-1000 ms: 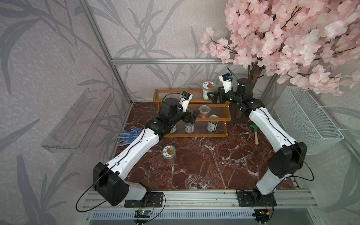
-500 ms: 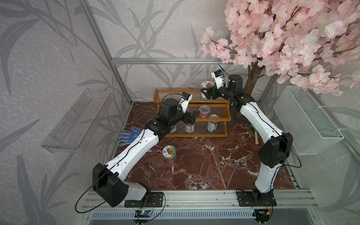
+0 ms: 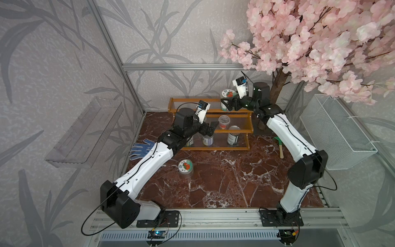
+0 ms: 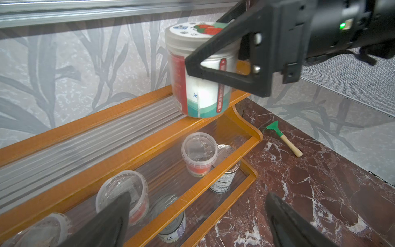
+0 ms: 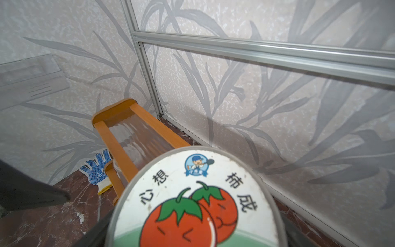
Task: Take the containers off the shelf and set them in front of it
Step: 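Pick up a container from the shelf, then place the container at the center of the board.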
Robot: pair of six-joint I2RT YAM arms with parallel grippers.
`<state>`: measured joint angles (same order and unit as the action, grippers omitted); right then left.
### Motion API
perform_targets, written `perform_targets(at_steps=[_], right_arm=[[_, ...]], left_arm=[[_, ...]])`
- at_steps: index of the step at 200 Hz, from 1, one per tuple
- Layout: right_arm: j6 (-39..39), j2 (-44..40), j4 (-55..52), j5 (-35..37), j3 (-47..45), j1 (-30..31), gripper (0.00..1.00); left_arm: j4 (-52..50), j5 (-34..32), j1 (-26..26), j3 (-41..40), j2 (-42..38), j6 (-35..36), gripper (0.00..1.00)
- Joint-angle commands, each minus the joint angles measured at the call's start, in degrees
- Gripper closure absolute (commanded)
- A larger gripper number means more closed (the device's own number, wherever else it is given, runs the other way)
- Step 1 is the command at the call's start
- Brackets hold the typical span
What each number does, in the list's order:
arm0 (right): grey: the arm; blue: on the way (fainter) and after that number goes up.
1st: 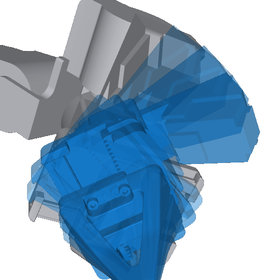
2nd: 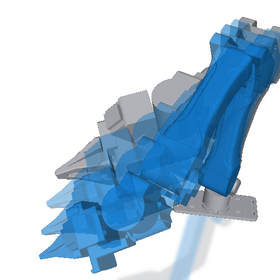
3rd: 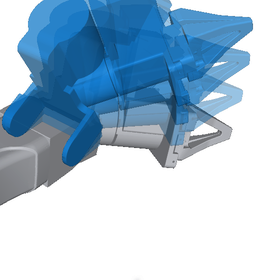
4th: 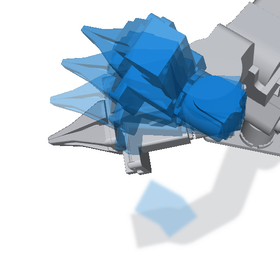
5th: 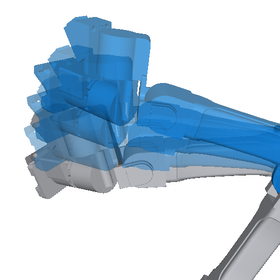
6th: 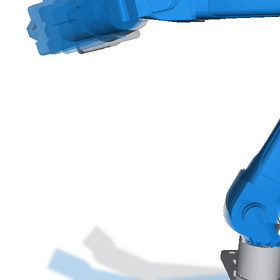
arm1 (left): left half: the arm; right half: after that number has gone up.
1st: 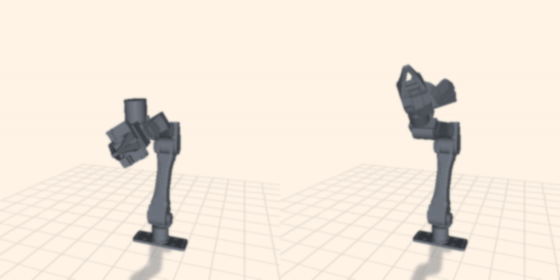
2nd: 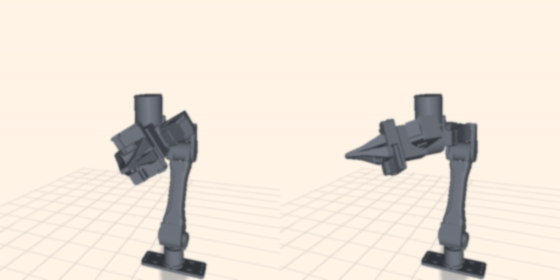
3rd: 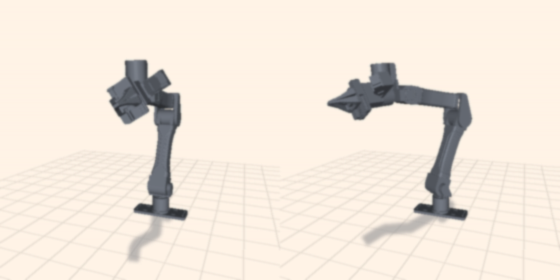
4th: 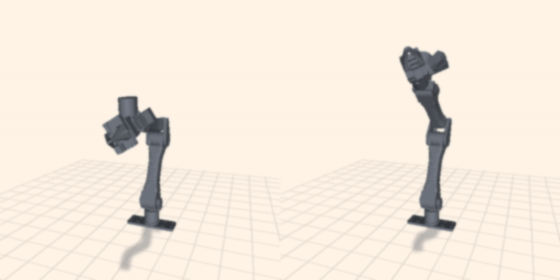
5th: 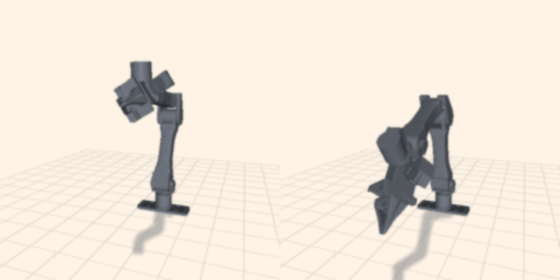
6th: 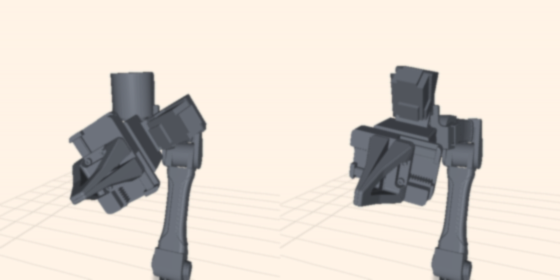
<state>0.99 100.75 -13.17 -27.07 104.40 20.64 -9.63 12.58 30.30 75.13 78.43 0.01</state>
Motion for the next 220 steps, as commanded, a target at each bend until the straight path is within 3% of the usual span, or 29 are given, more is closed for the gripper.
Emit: perform_targets(at_steps=[1, 68, 121, 163, 220], right_arm=[[2.1, -8.9, 1.7, -3.4, -3.5, 1.1, 0.30], [6.0, -27.8, 0.3, -6.3, -27.3, 3.6, 0.30], [4.5, -36.7, 15.1, -1.5, -53.1, 10.6, 0.29], [2.1, -31.2, 35.3, 6.3, -66.6, 20.2, 0.29], [1.4, -11.7, 57.7, 7.0, -69.2, 23.8, 0.29]], left_arm=[[1.2, 2.0, -0.3, -1.2, -2.0, -0.9, 0.00], [1.1, 6.9, -0.5, -6.8, -6.9, -0.5, 0.00], [0.9, 6.2, -0.9, -8.9, -8.6, 0.0, 0.00], [-1.0, 5.2, -1.2, -11.4, -10.5, 0.2, 0.00], [-0.9, 4.4, -1.4, -15.3, -13.5, -1.2, 0.00]])
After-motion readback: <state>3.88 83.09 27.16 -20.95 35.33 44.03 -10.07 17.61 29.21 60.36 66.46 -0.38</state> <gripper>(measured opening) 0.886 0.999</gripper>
